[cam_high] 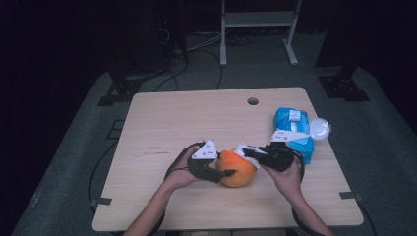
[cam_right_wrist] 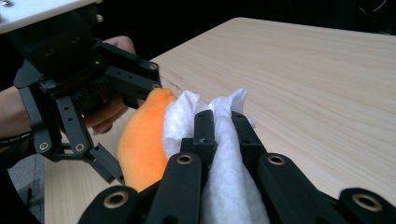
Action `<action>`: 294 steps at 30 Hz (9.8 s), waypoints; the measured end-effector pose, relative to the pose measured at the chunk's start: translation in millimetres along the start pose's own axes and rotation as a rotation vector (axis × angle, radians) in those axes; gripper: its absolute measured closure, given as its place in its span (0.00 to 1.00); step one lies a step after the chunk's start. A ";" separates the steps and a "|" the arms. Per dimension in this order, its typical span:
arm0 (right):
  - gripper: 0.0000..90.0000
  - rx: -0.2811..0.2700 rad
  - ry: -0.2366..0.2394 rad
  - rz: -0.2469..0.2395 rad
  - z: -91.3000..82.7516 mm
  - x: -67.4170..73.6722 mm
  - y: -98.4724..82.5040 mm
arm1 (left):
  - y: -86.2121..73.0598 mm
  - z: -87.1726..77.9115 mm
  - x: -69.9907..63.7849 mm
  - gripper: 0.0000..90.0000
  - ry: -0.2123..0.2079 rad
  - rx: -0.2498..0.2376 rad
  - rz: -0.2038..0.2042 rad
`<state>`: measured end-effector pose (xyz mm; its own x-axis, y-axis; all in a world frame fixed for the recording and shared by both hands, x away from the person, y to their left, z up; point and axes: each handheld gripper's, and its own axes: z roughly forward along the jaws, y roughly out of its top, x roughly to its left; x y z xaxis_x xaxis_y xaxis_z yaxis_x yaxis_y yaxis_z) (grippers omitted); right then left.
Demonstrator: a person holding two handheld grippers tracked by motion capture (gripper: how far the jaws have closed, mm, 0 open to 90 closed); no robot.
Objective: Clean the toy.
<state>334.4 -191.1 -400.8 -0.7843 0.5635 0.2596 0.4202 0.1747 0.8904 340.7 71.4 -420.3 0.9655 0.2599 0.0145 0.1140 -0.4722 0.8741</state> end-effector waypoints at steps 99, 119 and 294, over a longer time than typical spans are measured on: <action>0.91 0.066 -0.060 -0.035 -42.3 -12.7 -18.3 | -4.3 8.2 -3.5 0.42 -0.033 0.002 -0.082; 0.91 0.059 -0.101 -0.017 -28.5 -23.9 -11.5 | -6.0 7.4 5.4 0.43 0.011 -0.029 -0.245; 0.47 0.147 -0.029 0.015 -73.6 -55.7 -49.1 | -3.2 -64.6 23.6 0.20 0.216 0.082 -0.250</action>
<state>323.9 -290.5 -431.5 -0.7648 0.5897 0.2595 0.4955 0.2811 0.8219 348.0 133.5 -391.4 0.8342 0.5448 -0.0851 0.3680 -0.4352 0.8217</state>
